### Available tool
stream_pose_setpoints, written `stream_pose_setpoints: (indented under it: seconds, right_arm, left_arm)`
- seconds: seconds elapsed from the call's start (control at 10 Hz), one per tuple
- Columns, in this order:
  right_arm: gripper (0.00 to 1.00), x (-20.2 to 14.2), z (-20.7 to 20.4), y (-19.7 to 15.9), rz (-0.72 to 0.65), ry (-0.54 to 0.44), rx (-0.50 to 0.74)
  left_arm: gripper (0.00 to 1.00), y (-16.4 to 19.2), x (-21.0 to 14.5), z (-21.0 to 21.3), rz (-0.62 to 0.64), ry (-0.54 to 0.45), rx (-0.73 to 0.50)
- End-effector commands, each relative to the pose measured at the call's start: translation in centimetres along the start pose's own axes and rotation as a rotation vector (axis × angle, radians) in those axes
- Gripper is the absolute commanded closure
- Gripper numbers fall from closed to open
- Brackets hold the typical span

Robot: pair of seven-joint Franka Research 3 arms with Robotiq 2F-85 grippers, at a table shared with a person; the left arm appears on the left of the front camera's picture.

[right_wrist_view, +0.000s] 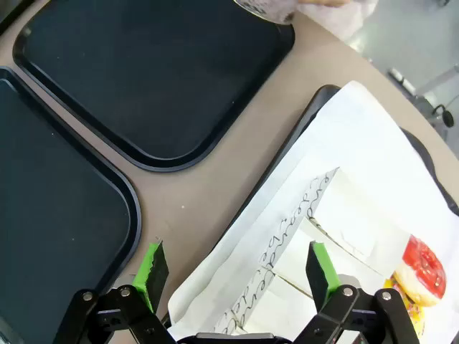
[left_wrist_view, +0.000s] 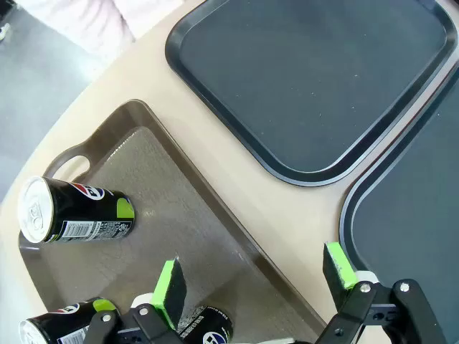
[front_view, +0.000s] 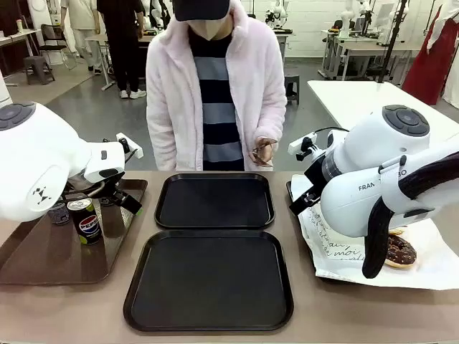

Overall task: Set up donuts and drinks on trays.
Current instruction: Pick up one Pepsi coke and place it on the Flat Tray.

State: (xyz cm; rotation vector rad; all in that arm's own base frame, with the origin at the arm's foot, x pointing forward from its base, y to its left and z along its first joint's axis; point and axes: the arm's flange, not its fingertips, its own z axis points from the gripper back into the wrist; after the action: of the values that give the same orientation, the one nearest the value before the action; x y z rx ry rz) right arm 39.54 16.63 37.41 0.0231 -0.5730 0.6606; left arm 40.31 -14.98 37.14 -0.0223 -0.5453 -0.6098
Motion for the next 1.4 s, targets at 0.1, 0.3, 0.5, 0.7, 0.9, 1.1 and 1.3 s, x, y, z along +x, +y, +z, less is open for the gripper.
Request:
stream_pose_setpoints:
  seconds: [0.1, 0.3, 0.5, 0.7, 0.9, 1.1, 1.3]
  right_arm:
    - [0.00, 0.00, 0.00, 0.00, 0.000, 0.000, 0.000]
    - [0.00, 0.00, 0.00, 0.00, 0.000, 0.000, 0.000]
    - [0.00, 0.00, 0.00, 0.00, 0.000, 0.000, 0.000]
    - [0.00, 0.00, 0.00, 0.00, 0.000, 0.000, 0.000]
    - [0.00, 0.00, 0.00, 0.00, 0.000, 0.000, 0.000]
    - [0.00, 0.00, 0.00, 0.00, 0.000, 0.000, 0.000]
    - [0.00, 0.00, 0.00, 0.00, 0.000, 0.000, 0.000]
  left_arm:
    - [0.00, 0.01, 0.00, 0.01, 0.000, -0.001, 0.000]
    - [0.00, 0.01, 0.00, 0.01, 0.000, -0.001, 0.000]
    - [0.00, 0.01, 0.00, 0.01, 0.000, -0.001, 0.000]
    - [0.00, 0.01, 0.00, 0.01, 0.000, -0.001, 0.000]
    - [0.00, 0.01, 0.00, 0.01, 0.000, -0.001, 0.000]
    - [0.00, 0.01, 0.00, 0.01, 0.000, -0.001, 0.000]
    - [0.00, 0.01, 0.00, 0.01, 0.000, -0.001, 0.000]
